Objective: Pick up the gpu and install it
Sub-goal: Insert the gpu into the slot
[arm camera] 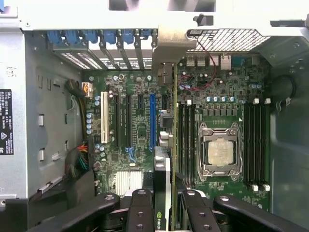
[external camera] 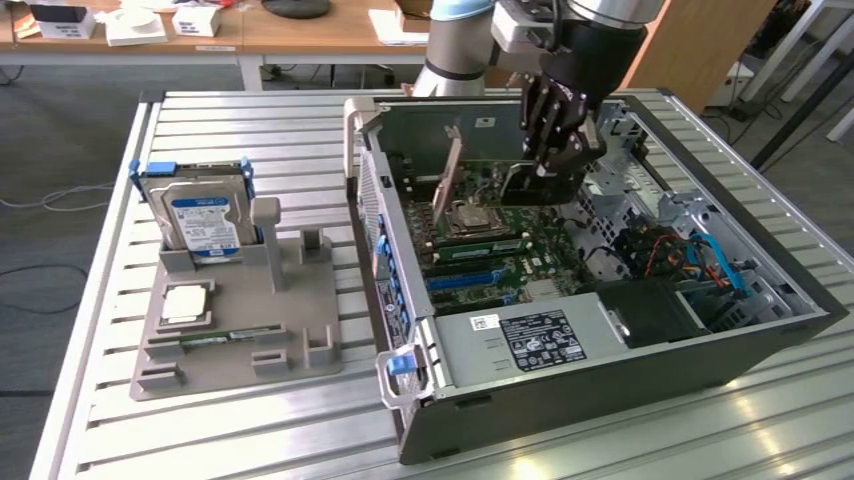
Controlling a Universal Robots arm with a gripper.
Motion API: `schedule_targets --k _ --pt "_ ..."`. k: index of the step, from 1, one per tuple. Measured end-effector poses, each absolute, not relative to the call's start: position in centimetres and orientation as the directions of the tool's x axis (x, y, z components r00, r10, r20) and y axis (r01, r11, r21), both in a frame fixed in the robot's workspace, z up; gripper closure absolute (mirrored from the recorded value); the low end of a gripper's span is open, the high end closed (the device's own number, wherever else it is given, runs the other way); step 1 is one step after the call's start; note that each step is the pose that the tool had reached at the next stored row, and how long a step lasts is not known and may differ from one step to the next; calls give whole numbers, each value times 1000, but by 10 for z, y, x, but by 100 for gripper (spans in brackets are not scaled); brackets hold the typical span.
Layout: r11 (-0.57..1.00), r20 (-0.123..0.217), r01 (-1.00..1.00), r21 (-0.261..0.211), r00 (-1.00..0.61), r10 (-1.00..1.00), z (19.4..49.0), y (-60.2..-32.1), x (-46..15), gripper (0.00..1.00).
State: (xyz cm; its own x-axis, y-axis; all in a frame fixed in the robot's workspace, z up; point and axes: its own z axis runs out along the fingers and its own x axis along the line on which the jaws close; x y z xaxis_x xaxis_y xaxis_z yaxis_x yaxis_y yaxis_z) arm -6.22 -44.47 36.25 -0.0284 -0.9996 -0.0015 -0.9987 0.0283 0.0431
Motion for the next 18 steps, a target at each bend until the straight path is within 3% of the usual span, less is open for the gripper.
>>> schedule_targets --k 11,18 --pt "5 -2 -999 37 -5 -1000 358 -445 -65 73" --pt "5 -2 -1000 -6 -5 -1000 355 -445 -71 73"
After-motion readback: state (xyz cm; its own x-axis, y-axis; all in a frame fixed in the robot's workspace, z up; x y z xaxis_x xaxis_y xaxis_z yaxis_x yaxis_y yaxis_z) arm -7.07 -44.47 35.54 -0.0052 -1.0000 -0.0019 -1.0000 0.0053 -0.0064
